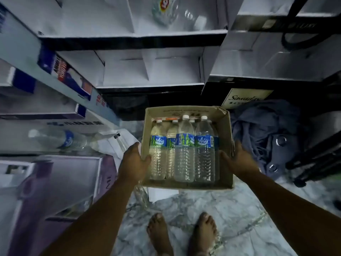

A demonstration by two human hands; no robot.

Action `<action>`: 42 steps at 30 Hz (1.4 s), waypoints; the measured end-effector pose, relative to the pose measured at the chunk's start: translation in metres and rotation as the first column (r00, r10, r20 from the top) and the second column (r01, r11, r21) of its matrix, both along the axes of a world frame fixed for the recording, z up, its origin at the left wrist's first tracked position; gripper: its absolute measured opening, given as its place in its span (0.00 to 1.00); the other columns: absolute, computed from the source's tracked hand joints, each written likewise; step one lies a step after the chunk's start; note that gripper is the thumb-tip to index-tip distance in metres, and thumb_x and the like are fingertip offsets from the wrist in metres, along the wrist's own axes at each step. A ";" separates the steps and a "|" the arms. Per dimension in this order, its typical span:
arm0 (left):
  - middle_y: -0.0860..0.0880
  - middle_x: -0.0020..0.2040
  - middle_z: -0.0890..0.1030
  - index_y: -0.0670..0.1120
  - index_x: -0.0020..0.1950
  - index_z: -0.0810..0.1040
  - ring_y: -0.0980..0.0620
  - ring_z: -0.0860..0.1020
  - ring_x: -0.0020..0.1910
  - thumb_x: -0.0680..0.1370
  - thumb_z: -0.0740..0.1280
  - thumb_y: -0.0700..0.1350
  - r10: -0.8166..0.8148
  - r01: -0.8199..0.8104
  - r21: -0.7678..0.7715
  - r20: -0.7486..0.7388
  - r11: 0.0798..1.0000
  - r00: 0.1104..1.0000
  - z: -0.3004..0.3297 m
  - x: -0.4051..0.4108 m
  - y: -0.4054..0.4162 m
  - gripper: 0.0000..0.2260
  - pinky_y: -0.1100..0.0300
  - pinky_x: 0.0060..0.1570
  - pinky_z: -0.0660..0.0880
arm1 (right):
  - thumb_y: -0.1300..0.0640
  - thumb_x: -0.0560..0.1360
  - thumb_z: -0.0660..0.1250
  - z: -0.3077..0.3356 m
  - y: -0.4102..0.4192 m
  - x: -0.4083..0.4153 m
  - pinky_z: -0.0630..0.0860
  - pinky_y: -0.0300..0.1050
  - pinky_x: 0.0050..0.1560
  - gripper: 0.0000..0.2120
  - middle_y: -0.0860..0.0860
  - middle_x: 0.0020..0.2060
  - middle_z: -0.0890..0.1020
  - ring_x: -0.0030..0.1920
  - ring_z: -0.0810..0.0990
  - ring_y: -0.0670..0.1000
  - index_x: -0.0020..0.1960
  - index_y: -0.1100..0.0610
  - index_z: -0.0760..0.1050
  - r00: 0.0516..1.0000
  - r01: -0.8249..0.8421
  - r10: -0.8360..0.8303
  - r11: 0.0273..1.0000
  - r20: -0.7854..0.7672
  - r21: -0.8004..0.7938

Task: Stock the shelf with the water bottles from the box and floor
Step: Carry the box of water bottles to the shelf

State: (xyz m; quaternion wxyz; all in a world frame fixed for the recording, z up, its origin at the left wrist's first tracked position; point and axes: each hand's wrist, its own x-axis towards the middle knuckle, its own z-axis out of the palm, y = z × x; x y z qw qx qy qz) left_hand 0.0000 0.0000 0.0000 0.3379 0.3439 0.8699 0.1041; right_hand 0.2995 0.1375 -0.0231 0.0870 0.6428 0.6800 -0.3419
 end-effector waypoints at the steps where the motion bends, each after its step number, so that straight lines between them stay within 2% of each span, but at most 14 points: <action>1: 0.39 0.71 0.70 0.40 0.75 0.63 0.40 0.69 0.69 0.77 0.69 0.48 0.016 -0.016 0.030 -0.009 0.999 1.000 -0.015 -0.003 0.002 0.31 0.51 0.65 0.67 | 0.39 0.76 0.63 -0.014 0.002 0.001 0.77 0.55 0.54 0.37 0.63 0.65 0.74 0.59 0.78 0.63 0.76 0.57 0.54 1.000 0.025 -0.025 1.000 0.006 0.008; 3: 0.39 0.71 0.69 0.41 0.76 0.61 0.40 0.69 0.69 0.77 0.69 0.47 0.068 -0.066 0.062 -0.029 0.996 0.997 -0.043 -0.010 0.005 0.31 0.48 0.65 0.68 | 0.38 0.75 0.63 -0.037 0.009 0.000 0.75 0.58 0.58 0.41 0.62 0.69 0.70 0.63 0.75 0.63 0.78 0.57 0.49 0.997 0.071 -0.071 0.997 0.010 0.015; 5: 0.39 0.72 0.68 0.40 0.76 0.61 0.40 0.68 0.69 0.77 0.69 0.45 0.088 -0.085 0.084 -0.031 0.993 0.996 -0.065 -0.014 0.010 0.30 0.49 0.65 0.67 | 0.39 0.75 0.65 -0.057 0.016 -0.001 0.76 0.57 0.58 0.41 0.61 0.69 0.71 0.63 0.75 0.62 0.77 0.57 0.51 0.994 0.113 -0.112 0.993 -0.016 0.041; 8: 0.40 0.70 0.72 0.40 0.74 0.64 0.40 0.72 0.66 0.78 0.68 0.43 0.114 -0.112 0.135 -0.008 0.984 0.993 -0.091 -0.018 0.020 0.26 0.52 0.62 0.69 | 0.42 0.74 0.68 -0.080 0.027 -0.001 0.78 0.52 0.50 0.32 0.60 0.61 0.78 0.56 0.79 0.61 0.70 0.57 0.62 0.982 0.169 -0.158 0.979 -0.104 0.112; 11: 0.42 0.61 0.78 0.44 0.70 0.68 0.40 0.78 0.57 0.78 0.67 0.43 0.137 -0.141 0.191 0.033 0.971 0.990 -0.111 -0.024 0.029 0.22 0.53 0.52 0.73 | 0.48 0.75 0.69 -0.100 0.033 -0.001 0.74 0.47 0.48 0.25 0.59 0.56 0.81 0.54 0.80 0.60 0.66 0.58 0.67 0.965 0.222 -0.196 0.964 -0.172 0.148; 13: 0.44 0.55 0.80 0.44 0.70 0.68 0.43 0.79 0.51 0.79 0.66 0.42 0.157 -0.164 0.203 0.050 0.965 0.986 -0.116 -0.023 0.034 0.20 0.59 0.45 0.71 | 0.51 0.76 0.69 -0.107 0.032 0.000 0.73 0.46 0.48 0.21 0.58 0.54 0.82 0.53 0.80 0.59 0.65 0.57 0.69 0.942 0.280 -0.244 0.949 -0.229 0.143; 16: 0.44 0.51 0.80 0.44 0.72 0.68 0.44 0.78 0.45 0.80 0.63 0.41 0.185 -0.190 0.194 0.040 0.962 0.982 -0.121 -0.020 0.037 0.19 0.61 0.42 0.67 | 0.52 0.77 0.67 -0.114 0.030 0.003 0.73 0.47 0.48 0.18 0.57 0.51 0.82 0.53 0.80 0.60 0.65 0.56 0.72 0.911 0.337 -0.282 0.929 -0.300 0.152; 20: 0.39 0.53 0.82 0.44 0.71 0.69 0.38 0.80 0.49 0.80 0.61 0.39 0.203 -0.202 0.182 0.016 0.962 0.979 -0.130 -0.023 0.036 0.18 0.59 0.44 0.70 | 0.56 0.77 0.67 -0.120 0.036 0.006 0.70 0.46 0.44 0.29 0.60 0.58 0.79 0.53 0.79 0.63 0.75 0.57 0.60 0.898 0.393 -0.340 0.906 -0.280 0.158; 22: 0.38 0.54 0.82 0.44 0.71 0.69 0.37 0.79 0.51 0.80 0.60 0.38 0.196 -0.194 0.176 0.002 0.965 0.981 -0.131 -0.024 0.037 0.18 0.59 0.45 0.69 | 0.57 0.78 0.66 -0.122 0.038 0.007 0.68 0.45 0.44 0.24 0.61 0.55 0.80 0.52 0.79 0.63 0.72 0.59 0.65 0.911 0.368 -0.328 0.920 -0.248 0.136; 25: 0.37 0.54 0.82 0.44 0.71 0.70 0.35 0.78 0.52 0.81 0.60 0.39 0.191 -0.186 0.187 -0.009 0.965 0.982 -0.129 -0.022 0.038 0.18 0.58 0.45 0.68 | 0.56 0.80 0.63 -0.123 0.040 0.010 0.66 0.45 0.42 0.14 0.60 0.47 0.80 0.47 0.79 0.61 0.63 0.62 0.72 0.928 0.325 -0.304 0.943 -0.217 0.073; 33: 0.39 0.53 0.82 0.44 0.69 0.73 0.37 0.80 0.50 0.79 0.63 0.41 0.205 -0.205 0.133 0.016 0.970 0.979 -0.136 -0.031 0.042 0.17 0.50 0.51 0.77 | 0.56 0.80 0.64 -0.124 0.042 0.011 0.67 0.44 0.40 0.13 0.62 0.45 0.82 0.43 0.78 0.58 0.60 0.63 0.75 0.936 0.313 -0.292 0.946 -0.198 0.087; 38: 0.40 0.53 0.82 0.44 0.68 0.74 0.38 0.79 0.49 0.79 0.62 0.41 0.224 -0.224 0.133 0.021 0.965 0.974 -0.138 -0.031 0.043 0.17 0.55 0.48 0.74 | 0.56 0.79 0.64 -0.122 0.043 0.009 0.66 0.44 0.40 0.14 0.60 0.45 0.81 0.41 0.75 0.54 0.61 0.62 0.74 0.942 0.302 -0.284 0.950 -0.177 0.085; 42: 0.38 0.55 0.82 0.43 0.69 0.73 0.36 0.78 0.54 0.79 0.62 0.39 0.201 -0.198 0.132 -0.012 0.971 0.979 -0.141 -0.033 0.042 0.18 0.53 0.53 0.73 | 0.58 0.79 0.64 -0.121 0.044 0.009 0.70 0.46 0.43 0.14 0.62 0.48 0.81 0.43 0.76 0.56 0.63 0.62 0.73 0.948 0.284 -0.272 0.958 -0.167 0.050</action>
